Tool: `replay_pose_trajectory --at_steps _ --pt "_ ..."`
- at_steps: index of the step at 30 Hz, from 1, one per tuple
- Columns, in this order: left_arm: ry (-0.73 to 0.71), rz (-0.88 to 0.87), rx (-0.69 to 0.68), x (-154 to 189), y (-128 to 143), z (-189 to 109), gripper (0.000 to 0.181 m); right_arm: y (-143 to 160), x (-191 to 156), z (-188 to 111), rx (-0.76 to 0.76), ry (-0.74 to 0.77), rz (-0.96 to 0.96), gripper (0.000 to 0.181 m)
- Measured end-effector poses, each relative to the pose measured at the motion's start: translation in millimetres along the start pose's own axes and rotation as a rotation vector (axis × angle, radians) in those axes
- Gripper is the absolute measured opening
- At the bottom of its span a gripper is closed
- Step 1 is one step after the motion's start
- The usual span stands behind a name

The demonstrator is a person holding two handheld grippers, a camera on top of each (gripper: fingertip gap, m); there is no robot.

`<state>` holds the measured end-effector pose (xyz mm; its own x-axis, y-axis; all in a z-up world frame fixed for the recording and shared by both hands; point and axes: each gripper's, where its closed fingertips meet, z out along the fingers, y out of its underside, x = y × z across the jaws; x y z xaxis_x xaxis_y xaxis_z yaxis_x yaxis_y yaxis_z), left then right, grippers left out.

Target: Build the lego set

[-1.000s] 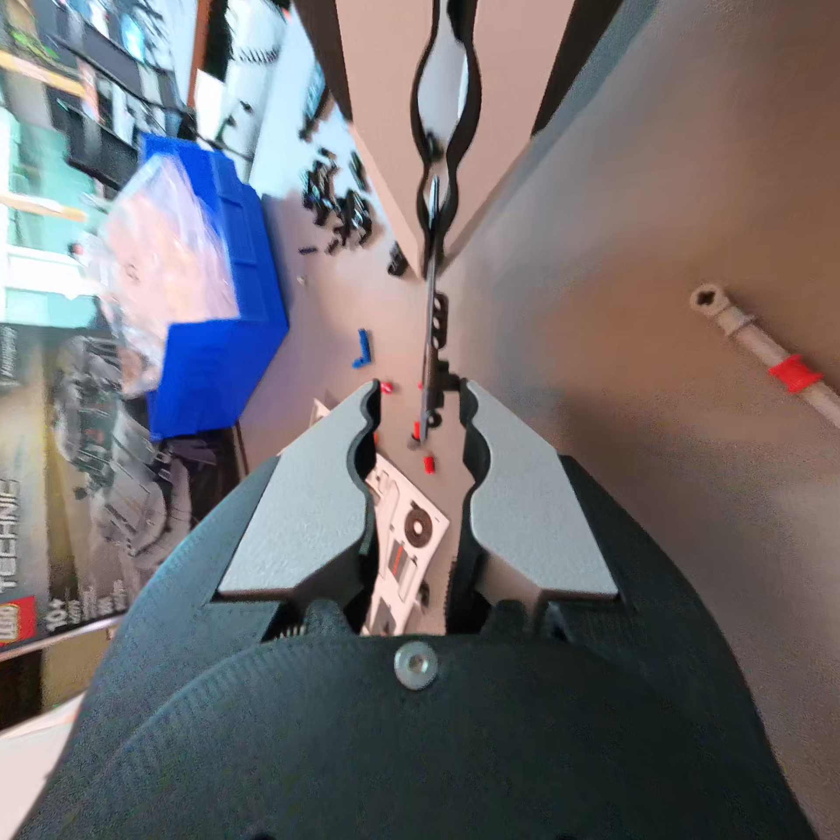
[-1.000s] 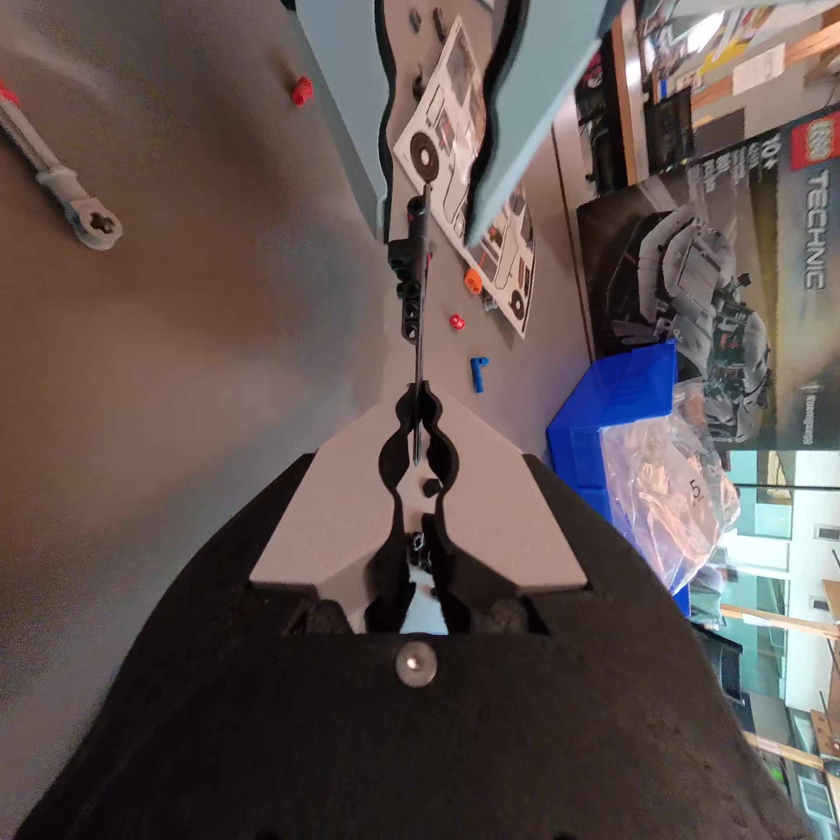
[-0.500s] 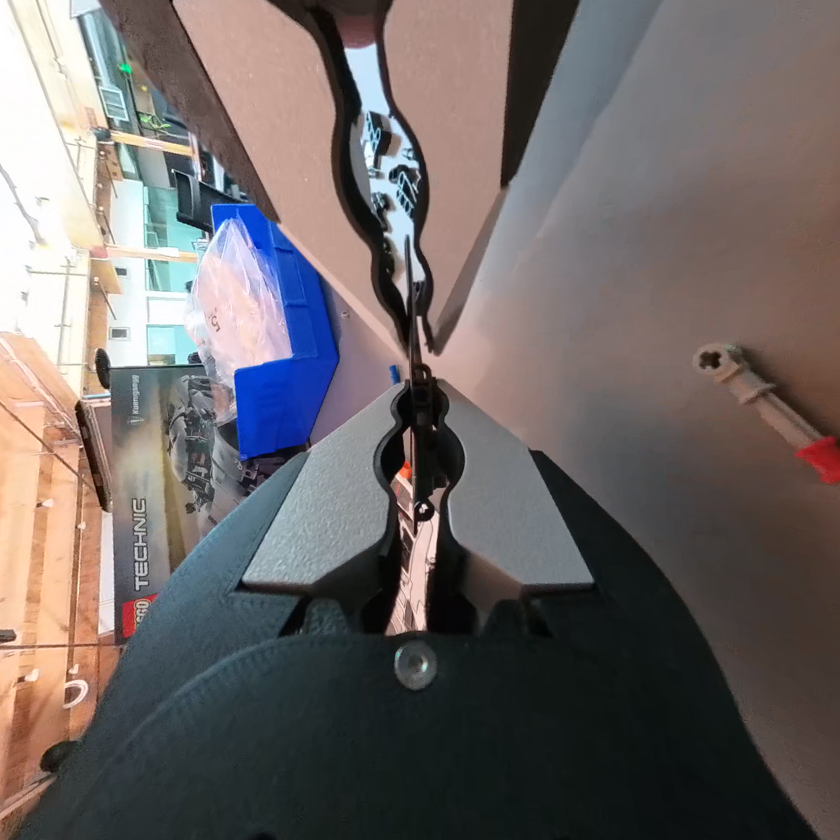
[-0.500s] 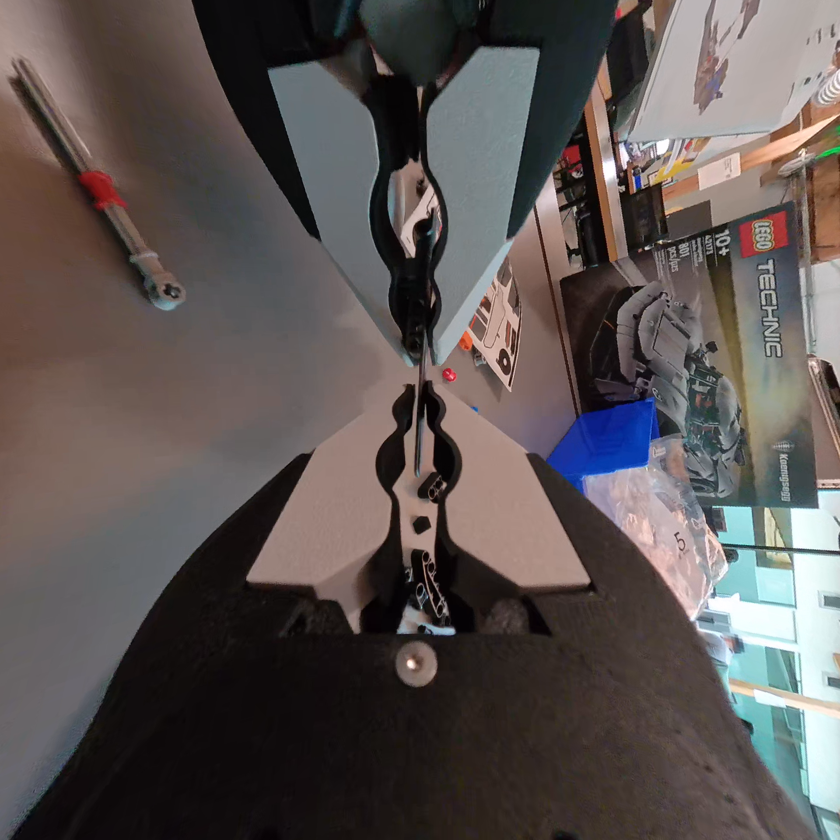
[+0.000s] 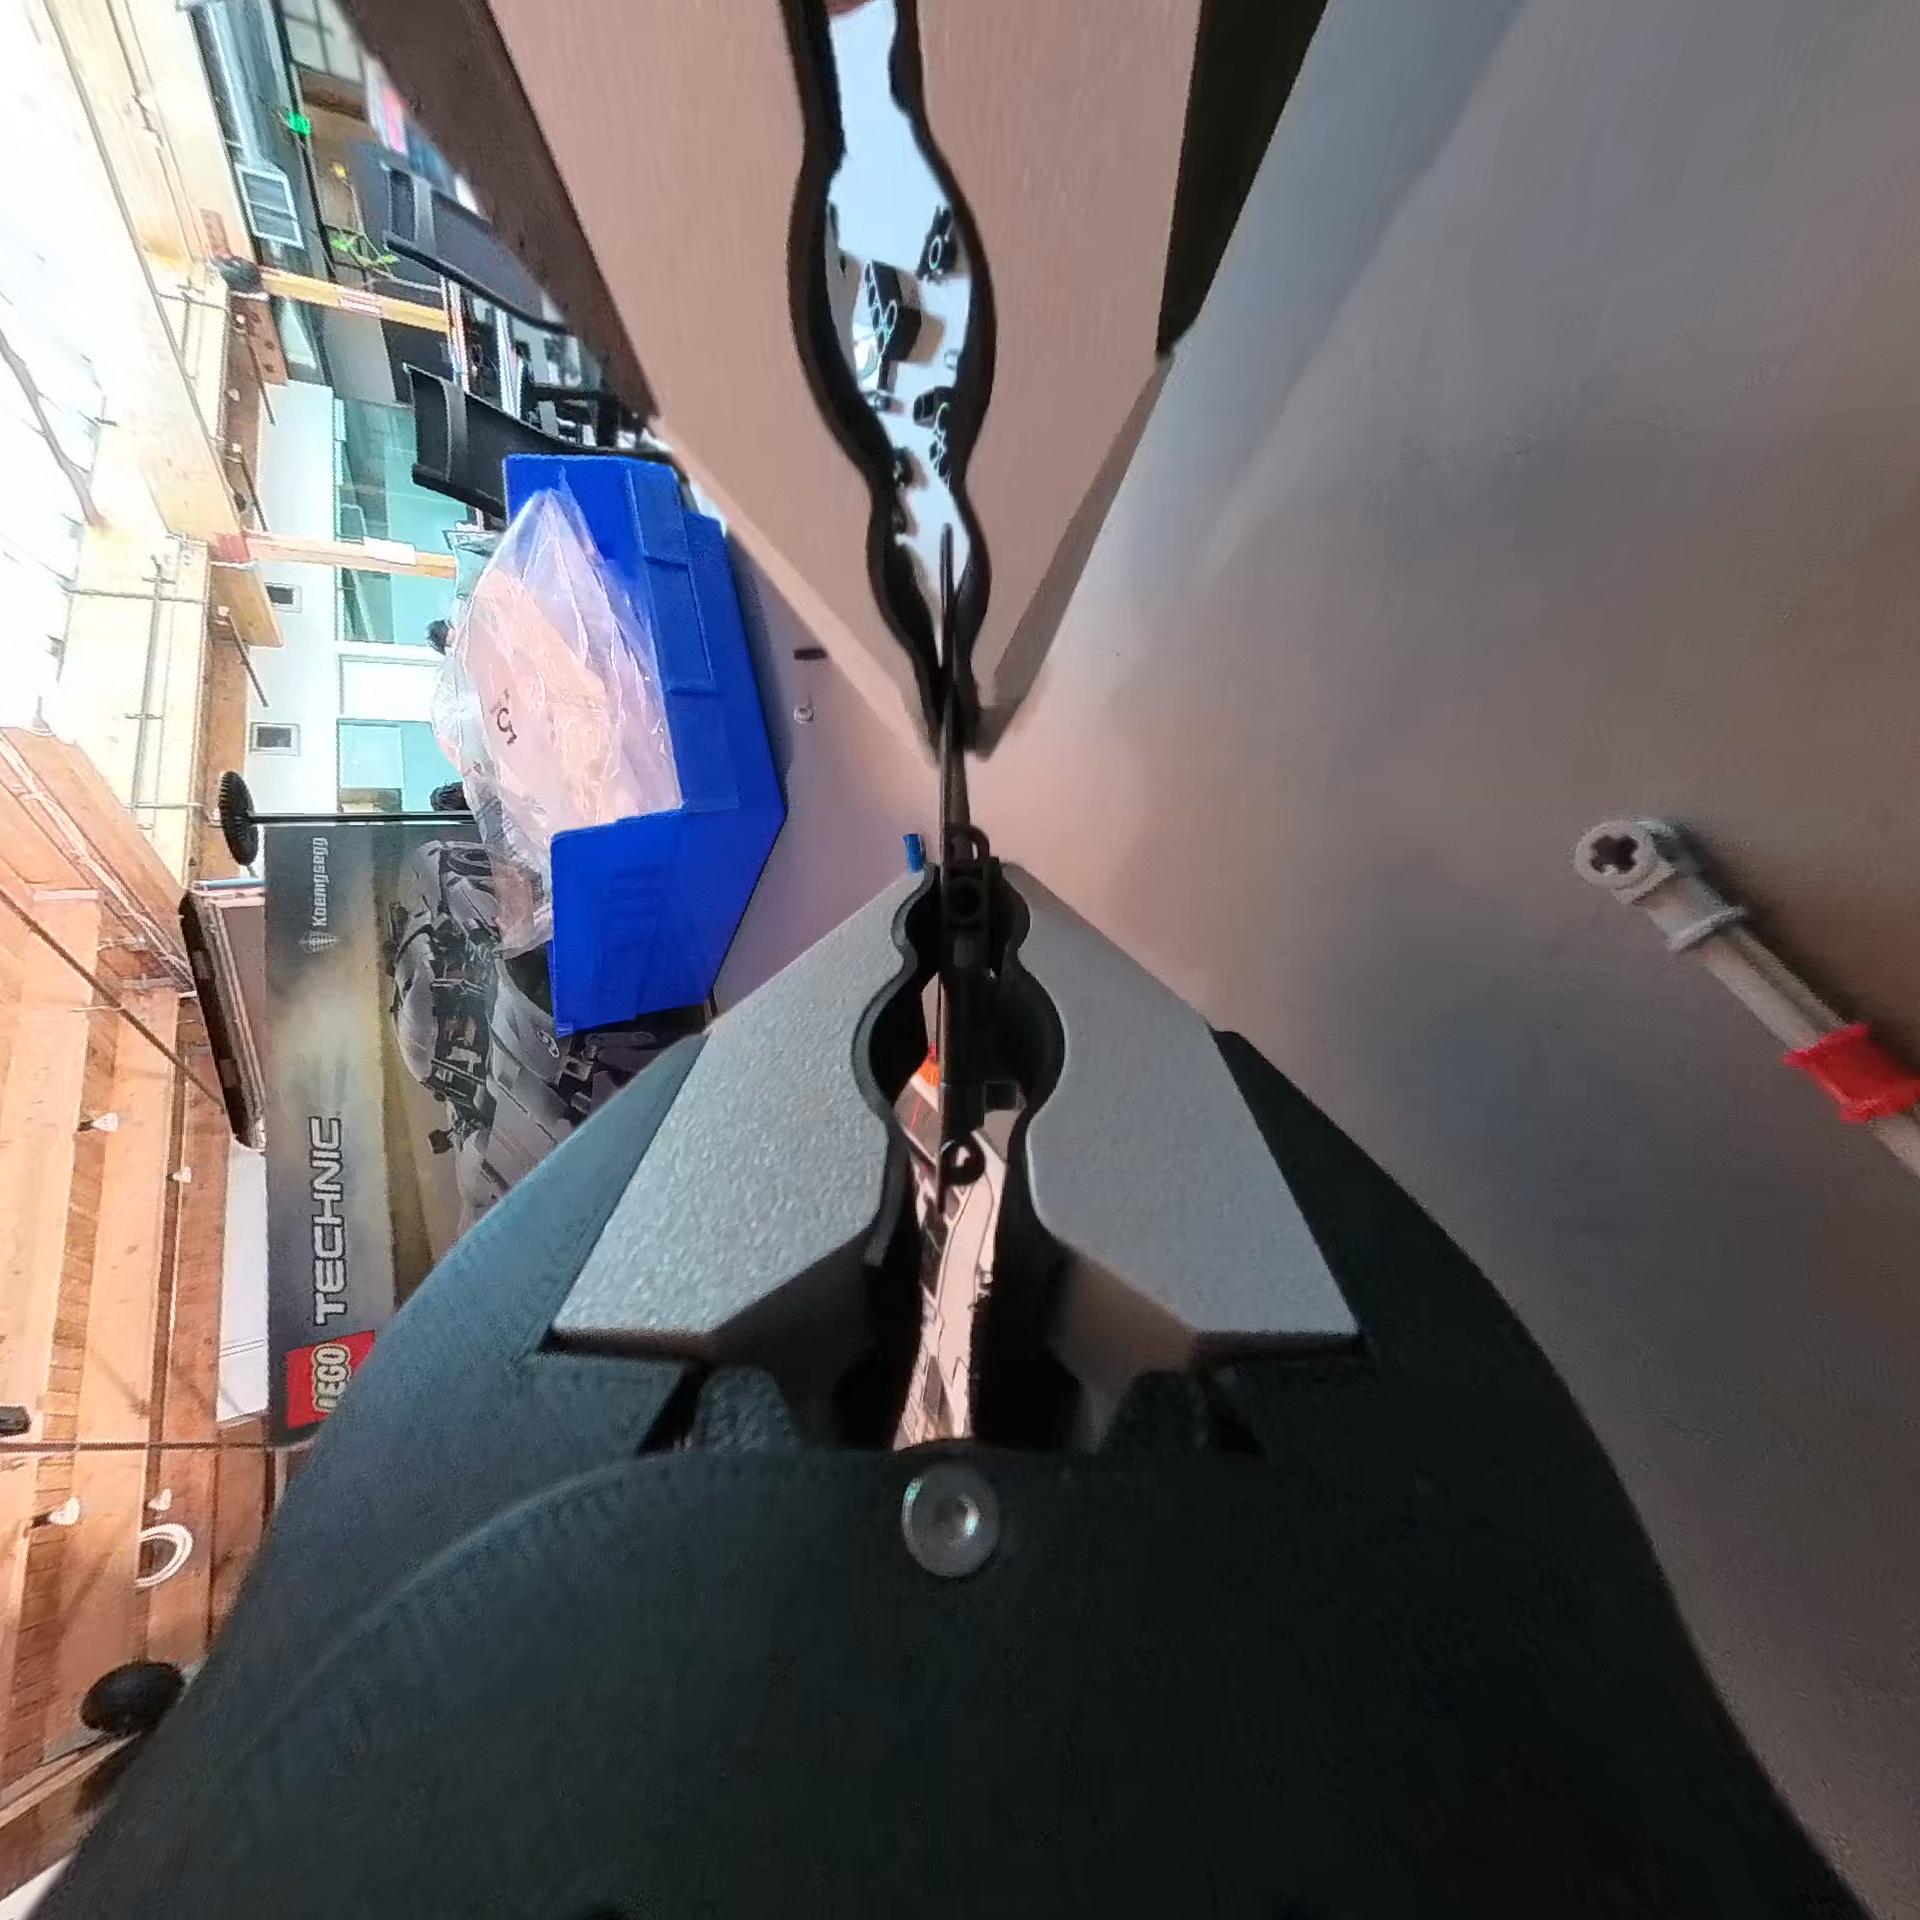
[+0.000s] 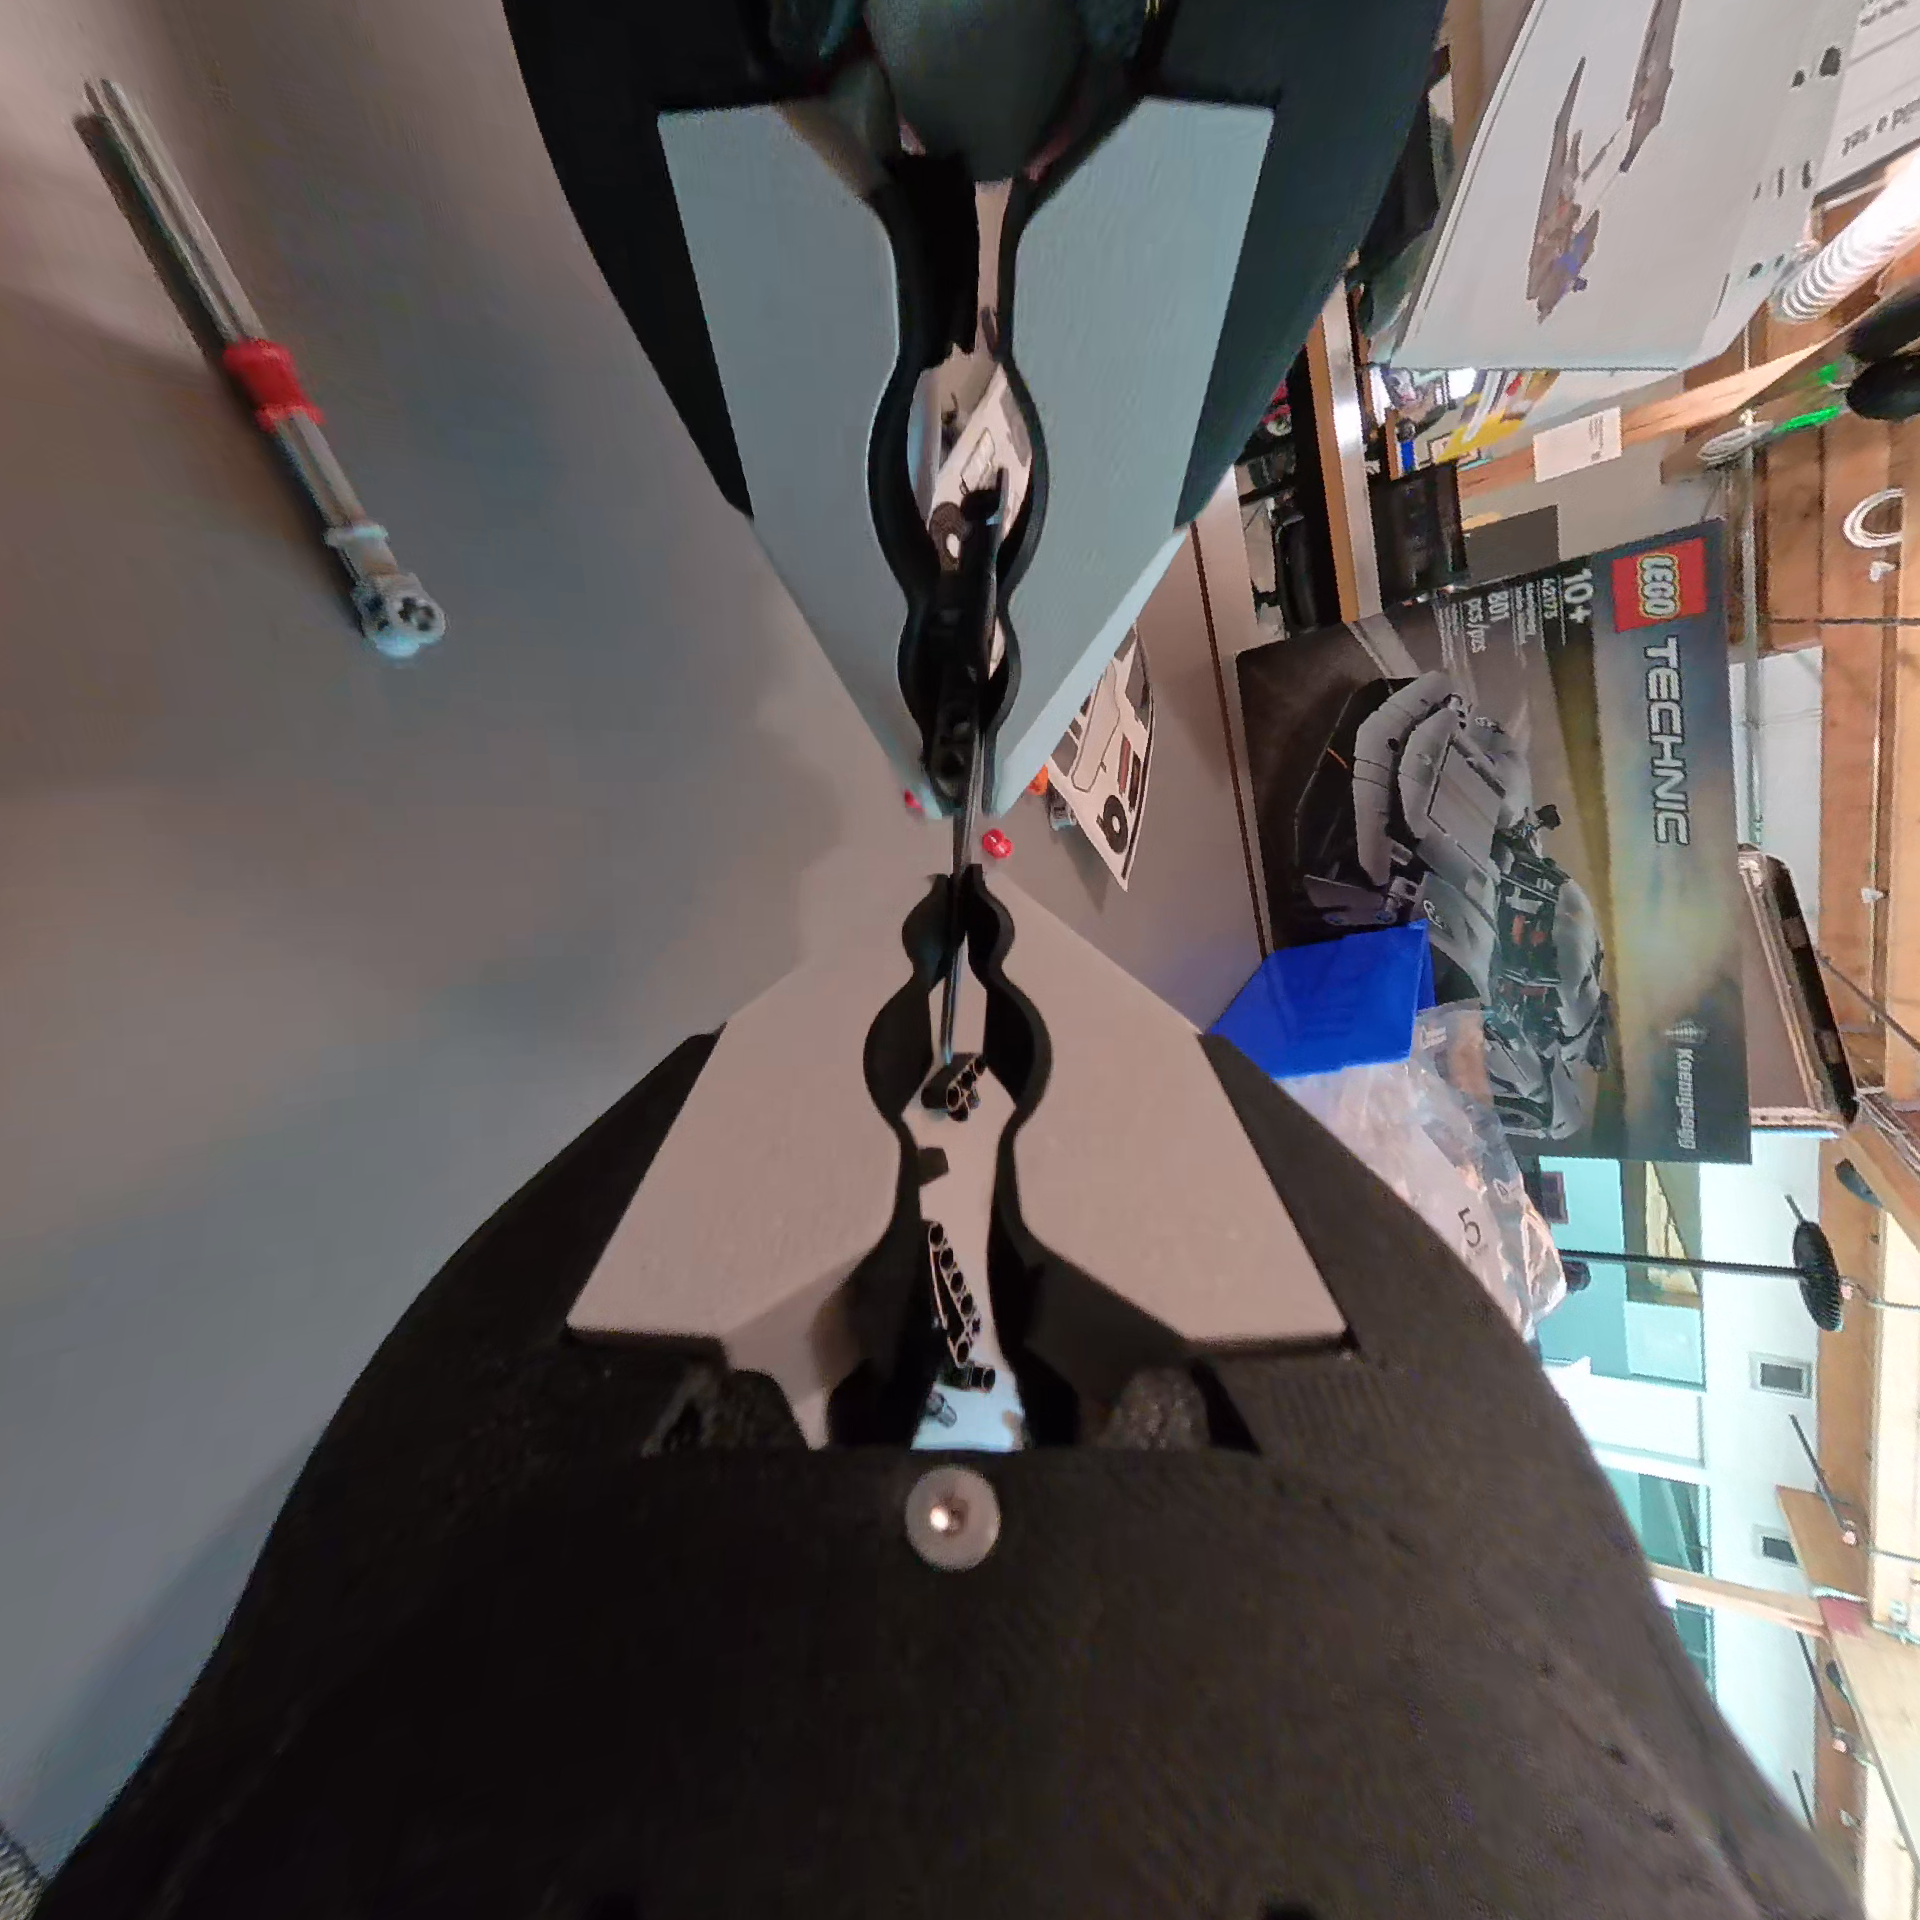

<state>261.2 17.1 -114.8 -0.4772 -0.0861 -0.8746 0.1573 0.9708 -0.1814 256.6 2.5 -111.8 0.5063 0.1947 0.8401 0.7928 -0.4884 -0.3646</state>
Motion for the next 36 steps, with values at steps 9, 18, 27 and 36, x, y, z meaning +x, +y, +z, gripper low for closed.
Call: replay_pose_trajectory --at_steps 9,18,27,36 --pt "-0.004 0.014 0.026 0 -8 -4 0.004 10 -2 -15 -0.002 -0.012 -0.006 0.0" --pt "-0.067 0.019 -0.005 -12 -8 -7 0.003 -12 14 -17 -0.017 0.06 -0.071 0.003" --pt "-0.024 0.001 0.035 -5 -17 -10 0.004 -10 4 -26 0.024 0.093 -0.196 0.001" --pt "0.063 -0.103 0.074 2 -23 -9 0.004 5 -1 -43 0.027 0.144 -0.245 0.001"
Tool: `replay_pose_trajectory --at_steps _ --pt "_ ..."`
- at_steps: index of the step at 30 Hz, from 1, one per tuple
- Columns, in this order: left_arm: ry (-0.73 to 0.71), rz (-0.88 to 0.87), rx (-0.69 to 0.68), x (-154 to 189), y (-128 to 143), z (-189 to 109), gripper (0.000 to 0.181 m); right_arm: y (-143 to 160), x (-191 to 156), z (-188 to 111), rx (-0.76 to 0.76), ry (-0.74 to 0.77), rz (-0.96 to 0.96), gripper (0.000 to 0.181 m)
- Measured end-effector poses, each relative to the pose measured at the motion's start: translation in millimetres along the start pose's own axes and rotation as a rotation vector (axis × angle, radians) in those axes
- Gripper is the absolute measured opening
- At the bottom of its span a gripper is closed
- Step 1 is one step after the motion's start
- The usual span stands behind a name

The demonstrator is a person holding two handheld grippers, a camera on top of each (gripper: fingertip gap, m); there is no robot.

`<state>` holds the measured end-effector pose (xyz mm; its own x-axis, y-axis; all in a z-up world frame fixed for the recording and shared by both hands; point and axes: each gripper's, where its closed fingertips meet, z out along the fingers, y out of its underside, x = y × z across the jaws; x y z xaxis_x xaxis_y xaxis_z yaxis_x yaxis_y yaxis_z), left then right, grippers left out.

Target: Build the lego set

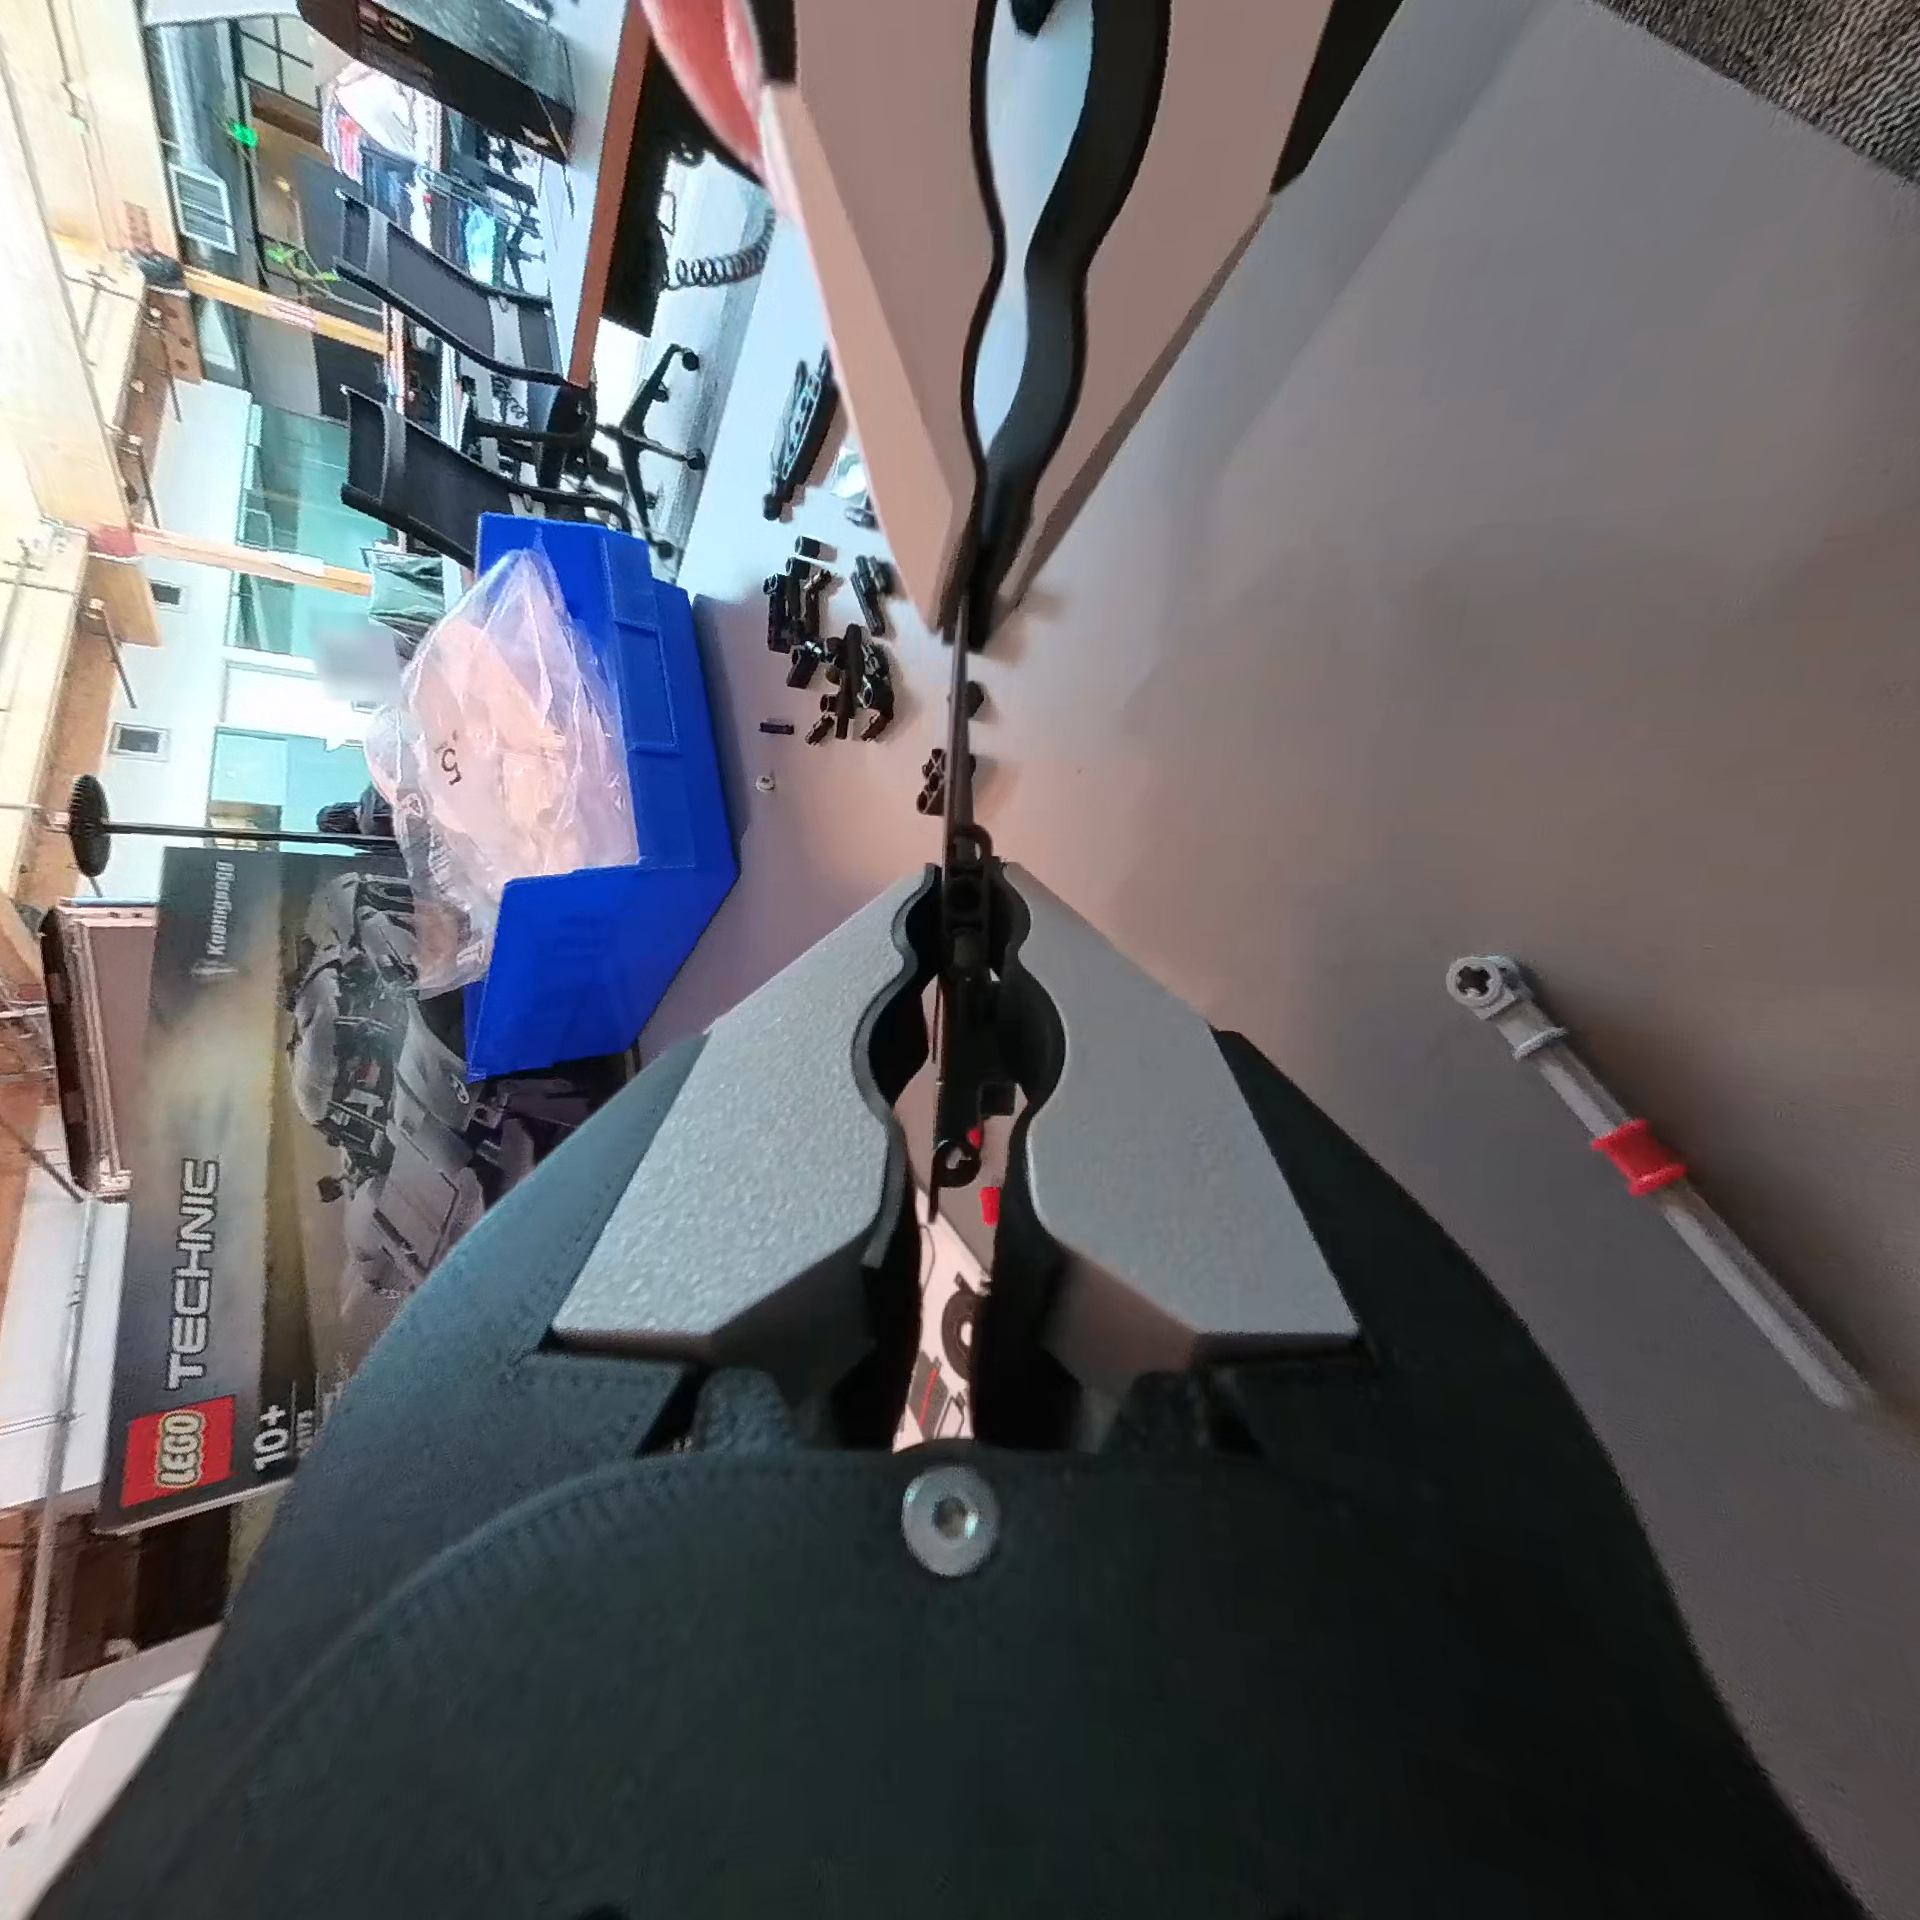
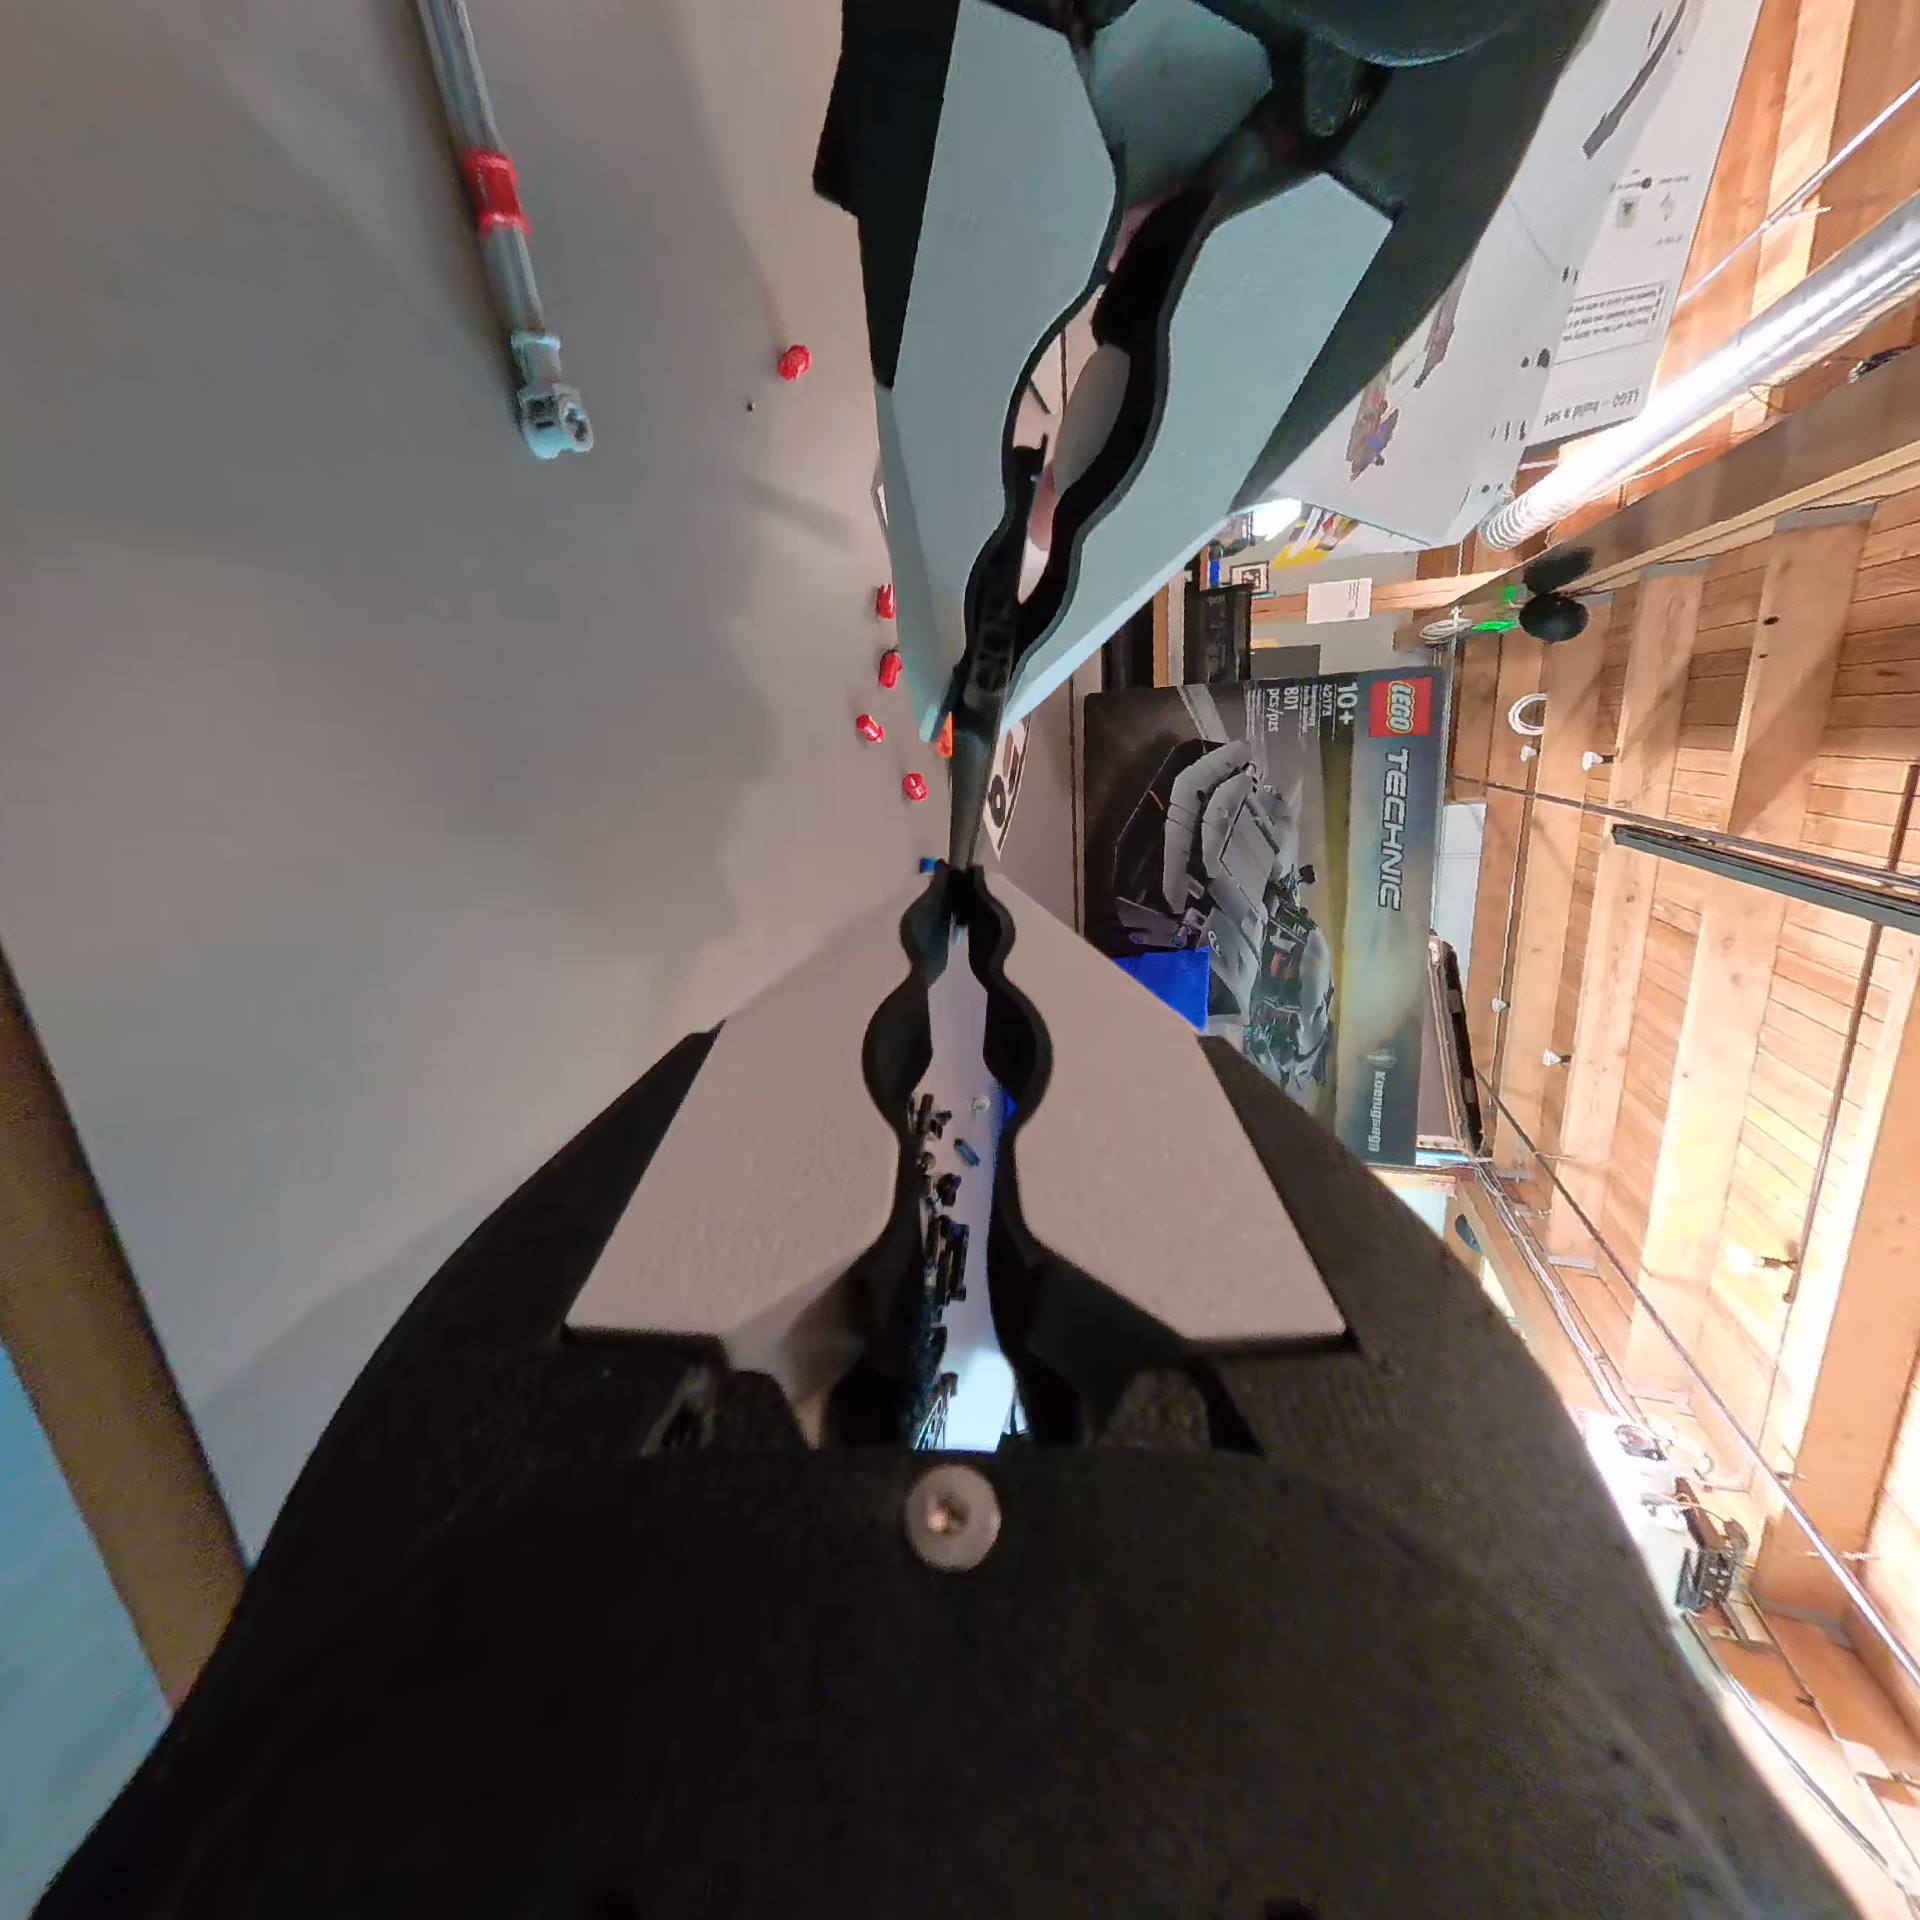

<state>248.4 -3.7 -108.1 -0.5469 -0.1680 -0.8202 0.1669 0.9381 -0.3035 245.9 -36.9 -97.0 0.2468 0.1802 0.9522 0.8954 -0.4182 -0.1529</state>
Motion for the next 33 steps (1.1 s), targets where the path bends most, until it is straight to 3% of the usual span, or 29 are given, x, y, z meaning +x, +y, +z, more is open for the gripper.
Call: replay_pose_trajectory --at_steps 5,10,13,16,20,24,26,28,33 --pt "-0.051 0.017 -0.03 -10 14 0 0.002 25 8 -9 -0.087 0.001 0.041 0.0" --pt "-0.095 0.089 -0.029 -8 4 1 0.002 -1 26 0 -0.06 0.037 0.101 0.014" --pt "-0.136 0.147 -0.034 -9 0 -1 0.004 -2 22 14 -0.088 0.01 0.089 0.0" --pt "-0.189 0.226 -0.052 -11 1 -2 0.003 -1 19 13 -0.086 -0.02 0.092 0.0" --pt "-0.237 0.24 -0.059 -20 3 -5 0.003 15 22 -5 -0.126 -0.064 0.149 0.016" --pt "-0.243 0.224 -0.045 -21 -3 -6 0.003 5 12 -4 -0.127 -0.119 0.161 0.031" --pt "-0.246 0.206 -0.032 -22 -9 -9 0.003 1 8 4 -0.13 -0.101 0.124 0.024" --pt "-0.227 0.219 -0.046 -18 -8 -8 0.003 1 11 9 -0.138 -0.056 0.09 0.0" --pt "-0.225 0.182 -0.021 -24 -8 -9 0.006 3 21 8 -0.15 -0.008 0.091 0.0"
